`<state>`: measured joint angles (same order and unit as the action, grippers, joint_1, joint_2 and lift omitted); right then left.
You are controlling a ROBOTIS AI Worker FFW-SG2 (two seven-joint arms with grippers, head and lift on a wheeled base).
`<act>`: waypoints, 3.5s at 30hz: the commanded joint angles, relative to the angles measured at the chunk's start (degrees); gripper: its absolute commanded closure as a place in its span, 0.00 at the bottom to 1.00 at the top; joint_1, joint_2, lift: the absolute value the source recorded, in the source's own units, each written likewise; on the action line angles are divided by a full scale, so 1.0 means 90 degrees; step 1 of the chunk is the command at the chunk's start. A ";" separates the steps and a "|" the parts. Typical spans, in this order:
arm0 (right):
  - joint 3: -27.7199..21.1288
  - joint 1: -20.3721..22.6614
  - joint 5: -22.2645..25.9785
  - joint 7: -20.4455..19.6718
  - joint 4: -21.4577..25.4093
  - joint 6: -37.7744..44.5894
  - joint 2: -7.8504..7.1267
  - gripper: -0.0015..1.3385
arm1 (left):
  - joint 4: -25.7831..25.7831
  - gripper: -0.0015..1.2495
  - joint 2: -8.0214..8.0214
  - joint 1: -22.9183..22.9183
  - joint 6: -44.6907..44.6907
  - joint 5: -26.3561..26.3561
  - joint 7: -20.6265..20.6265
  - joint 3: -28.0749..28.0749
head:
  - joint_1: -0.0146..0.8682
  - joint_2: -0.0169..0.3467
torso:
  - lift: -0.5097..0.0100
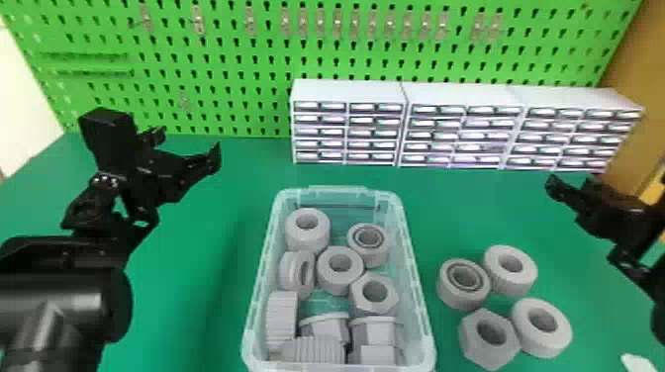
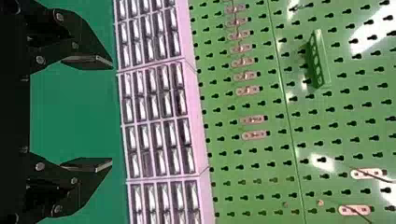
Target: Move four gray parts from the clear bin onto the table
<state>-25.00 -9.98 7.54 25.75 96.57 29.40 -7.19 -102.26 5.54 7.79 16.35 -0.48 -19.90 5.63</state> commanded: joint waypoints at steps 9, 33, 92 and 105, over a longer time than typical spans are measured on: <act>0.0268 -0.0190 -0.0077 -0.0010 0.0149 -0.0005 -0.0002 0.39 | -0.0044 0.17 0.0010 -0.0026 -0.0098 0.0161 0.0248 -0.0108 | 0.78 0.14 | 0.89; 0.0786 -0.0092 -0.0418 -0.0010 0.0500 -0.0083 0.0369 0.39 | -0.0308 0.17 0.0020 0.0013 0.0117 0.0180 0.0248 -0.0177 | 0.78 0.14 | 0.89; 0.1284 -0.0092 -0.0360 -0.0059 0.0559 -0.0201 0.0173 0.39 | -0.0513 0.17 0.0088 -0.0153 0.0010 -0.0093 0.0268 -0.0020 | 0.78 0.14 | 0.89; 0.1430 -0.0190 -0.0369 -0.0059 0.0627 -0.0201 0.0134 0.39 | -0.0454 0.17 0.0088 -0.0173 0.0000 -0.0054 0.0307 -0.0030 | 0.78 0.14 | 0.89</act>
<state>-12.13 -11.67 4.22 25.22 101.82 27.60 -5.96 -106.44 6.33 6.33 16.43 -1.27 -17.38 5.45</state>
